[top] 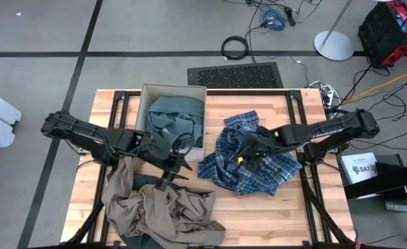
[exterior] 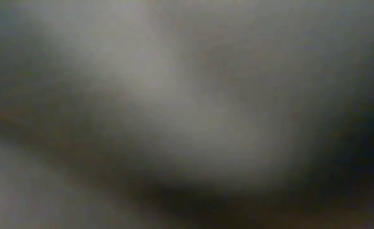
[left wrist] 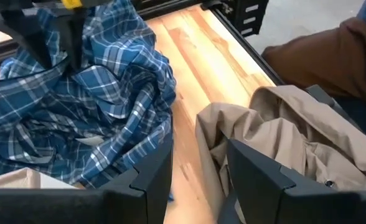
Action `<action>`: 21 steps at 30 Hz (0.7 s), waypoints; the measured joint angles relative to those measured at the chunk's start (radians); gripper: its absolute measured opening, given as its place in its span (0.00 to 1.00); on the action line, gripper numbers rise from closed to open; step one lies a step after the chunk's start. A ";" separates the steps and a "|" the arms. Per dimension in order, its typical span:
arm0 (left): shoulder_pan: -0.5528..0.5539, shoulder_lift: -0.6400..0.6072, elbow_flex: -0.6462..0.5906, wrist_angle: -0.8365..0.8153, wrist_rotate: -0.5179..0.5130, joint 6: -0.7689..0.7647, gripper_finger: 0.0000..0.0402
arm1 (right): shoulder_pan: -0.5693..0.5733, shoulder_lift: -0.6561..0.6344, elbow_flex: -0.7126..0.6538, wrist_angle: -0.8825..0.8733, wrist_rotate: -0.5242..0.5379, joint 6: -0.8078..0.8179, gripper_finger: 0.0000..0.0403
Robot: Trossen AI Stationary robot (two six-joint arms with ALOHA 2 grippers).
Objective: Sort clothes
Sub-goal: Put the blue long sleeve into the white laundry bin
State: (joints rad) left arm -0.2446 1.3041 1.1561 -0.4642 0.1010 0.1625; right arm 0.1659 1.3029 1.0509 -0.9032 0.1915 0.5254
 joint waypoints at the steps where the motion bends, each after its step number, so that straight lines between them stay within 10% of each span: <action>1: -0.002 0.000 0.000 0.001 0.000 -0.006 0.41 | 0.007 0.000 -0.010 0.023 0.000 0.001 0.45; 21: 0.008 0.000 0.000 0.002 -0.004 -0.025 0.41 | 0.098 0.006 -0.028 0.113 0.041 0.075 0.45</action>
State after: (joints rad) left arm -0.2368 1.3041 1.1561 -0.4618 0.0971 0.1379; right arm 0.2635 1.3087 1.0225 -0.7899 0.2322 0.6003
